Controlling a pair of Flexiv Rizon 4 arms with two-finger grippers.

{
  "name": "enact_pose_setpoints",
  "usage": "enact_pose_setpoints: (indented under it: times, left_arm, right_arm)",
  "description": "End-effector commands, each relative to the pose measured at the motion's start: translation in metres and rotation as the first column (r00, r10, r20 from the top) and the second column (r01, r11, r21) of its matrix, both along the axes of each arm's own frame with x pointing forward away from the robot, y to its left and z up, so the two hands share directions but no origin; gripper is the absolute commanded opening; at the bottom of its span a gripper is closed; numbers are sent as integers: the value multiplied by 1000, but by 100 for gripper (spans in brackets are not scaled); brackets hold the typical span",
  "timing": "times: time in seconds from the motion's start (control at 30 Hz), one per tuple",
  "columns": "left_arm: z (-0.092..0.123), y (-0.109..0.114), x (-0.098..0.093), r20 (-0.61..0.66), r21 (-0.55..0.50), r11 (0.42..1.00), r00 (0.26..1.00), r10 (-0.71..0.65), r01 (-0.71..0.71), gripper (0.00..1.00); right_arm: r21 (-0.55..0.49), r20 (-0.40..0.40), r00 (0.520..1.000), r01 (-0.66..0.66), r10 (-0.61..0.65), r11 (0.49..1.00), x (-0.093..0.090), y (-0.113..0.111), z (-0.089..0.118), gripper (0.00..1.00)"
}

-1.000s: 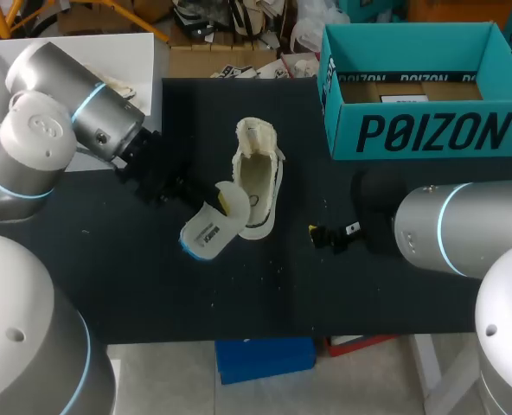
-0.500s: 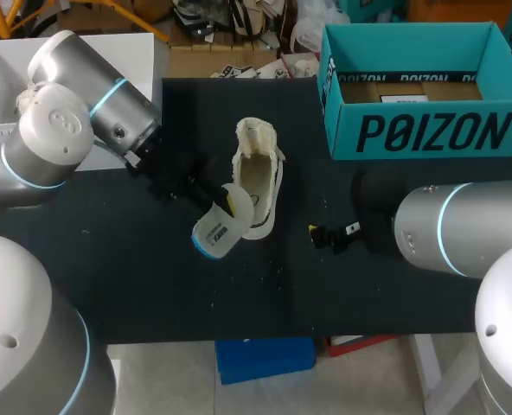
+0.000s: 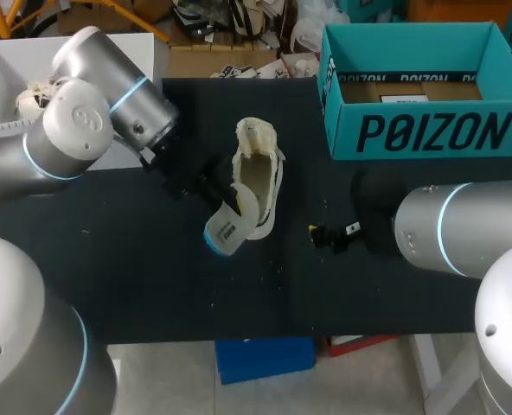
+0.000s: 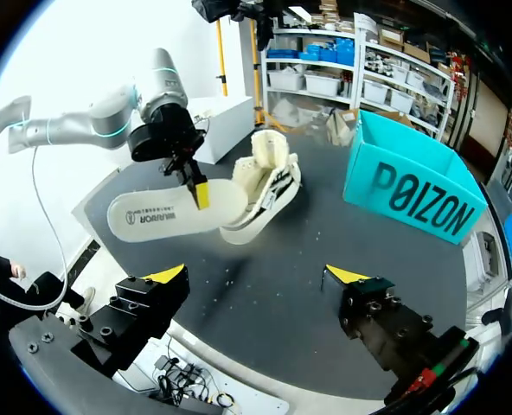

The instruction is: Take the shoe out of the shoebox, open the shoe tongue, remove and reinsert the insole, then place the shoe into the shoebox

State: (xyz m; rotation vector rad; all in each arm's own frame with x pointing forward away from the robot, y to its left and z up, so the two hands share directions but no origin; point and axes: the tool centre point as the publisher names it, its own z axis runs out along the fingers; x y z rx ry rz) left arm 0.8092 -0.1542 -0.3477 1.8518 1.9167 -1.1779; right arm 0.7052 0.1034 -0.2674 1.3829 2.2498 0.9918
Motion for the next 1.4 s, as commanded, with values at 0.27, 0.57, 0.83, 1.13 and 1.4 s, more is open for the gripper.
enact_pose_setpoints:
  times: [0.27, 0.57, 0.83, 1.13, 1.4]
  left_arm:
    - [-11, -16, 28, 24, 39, 999, 999, -26, 25, 0]
    - [-18, -23, 44, 54, 44, 999, 998, -24, 22, 0]
    - [-30, -24, 57, 86, 32, 999, 996, 16, -19, 0]
    - [-34, -25, 72, 143, 19, 994, 984, 106, -110, 0]
    - [-26, -24, 71, 167, 47, 990, 978, 127, -137, 3]
  right_arm:
    - [3, 4, 1000, 2, -2, 1000, -1, 1, -2, 100]
    - [3, 4, 1000, 2, -2, 1000, -1, 1, -2, 100]
    - [3, 4, 1000, 2, -2, 1000, -1, 1, -2, 100]
    - [3, 4, 1000, 2, -2, 1000, -1, 1, -2, 100]
    - [3, 4, 1000, 2, -2, 1000, -1, 1, -2, 100]
